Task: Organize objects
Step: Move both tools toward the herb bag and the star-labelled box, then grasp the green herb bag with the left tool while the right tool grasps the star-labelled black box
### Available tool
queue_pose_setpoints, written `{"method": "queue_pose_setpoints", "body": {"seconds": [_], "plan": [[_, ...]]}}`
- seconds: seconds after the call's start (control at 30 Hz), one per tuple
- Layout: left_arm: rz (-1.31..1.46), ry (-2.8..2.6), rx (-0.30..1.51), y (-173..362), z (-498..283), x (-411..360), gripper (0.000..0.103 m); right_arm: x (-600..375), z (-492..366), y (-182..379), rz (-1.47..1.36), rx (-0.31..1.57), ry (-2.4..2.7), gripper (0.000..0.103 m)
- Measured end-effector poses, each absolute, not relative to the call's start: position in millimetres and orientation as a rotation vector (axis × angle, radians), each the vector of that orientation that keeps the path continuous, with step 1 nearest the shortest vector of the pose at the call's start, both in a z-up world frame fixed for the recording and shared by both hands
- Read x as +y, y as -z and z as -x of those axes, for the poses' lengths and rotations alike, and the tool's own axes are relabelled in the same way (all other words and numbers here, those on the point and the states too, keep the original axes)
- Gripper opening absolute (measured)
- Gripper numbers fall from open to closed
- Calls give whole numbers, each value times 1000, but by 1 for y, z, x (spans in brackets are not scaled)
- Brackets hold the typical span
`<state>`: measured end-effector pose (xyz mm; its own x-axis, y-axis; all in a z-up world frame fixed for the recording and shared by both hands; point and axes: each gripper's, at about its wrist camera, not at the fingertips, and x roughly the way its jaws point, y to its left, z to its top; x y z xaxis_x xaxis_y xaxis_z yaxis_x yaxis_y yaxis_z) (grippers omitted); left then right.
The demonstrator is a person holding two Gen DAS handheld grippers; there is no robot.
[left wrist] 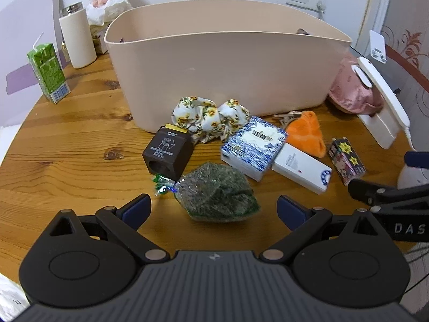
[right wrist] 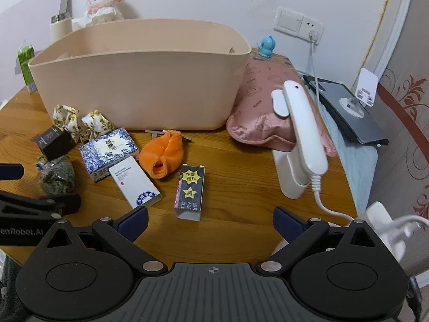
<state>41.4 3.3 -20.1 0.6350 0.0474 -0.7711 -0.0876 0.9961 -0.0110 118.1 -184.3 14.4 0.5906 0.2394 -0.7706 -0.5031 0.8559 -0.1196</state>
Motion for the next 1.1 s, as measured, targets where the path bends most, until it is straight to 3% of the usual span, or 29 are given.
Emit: {"method": "queue_pose_setpoints", "body": {"seconds": [0.33, 0.43, 0.63, 0.8, 0.9, 1.1], "plan": [[62, -60, 927, 33, -65, 8, 97, -172, -145, 11, 333, 897, -458, 85], [46, -49, 932, 31, -66, 8, 89, -172, -148, 10, 304, 902, -480, 76], [49, -32, 935, 24, -59, 16, 62, -168, -145, 10, 308, 888, -498, 62], [27, 11, 934, 24, -50, 14, 61, -165, -139, 10, 285, 887, -515, 33], [56, 39, 940, 22, -46, 15, 60, -164, -134, 11, 288, 887, -496, 23], [53, 82, 895, 1, -34, 13, 60, -176, -128, -1, 242, 860, -458, 23]]}}
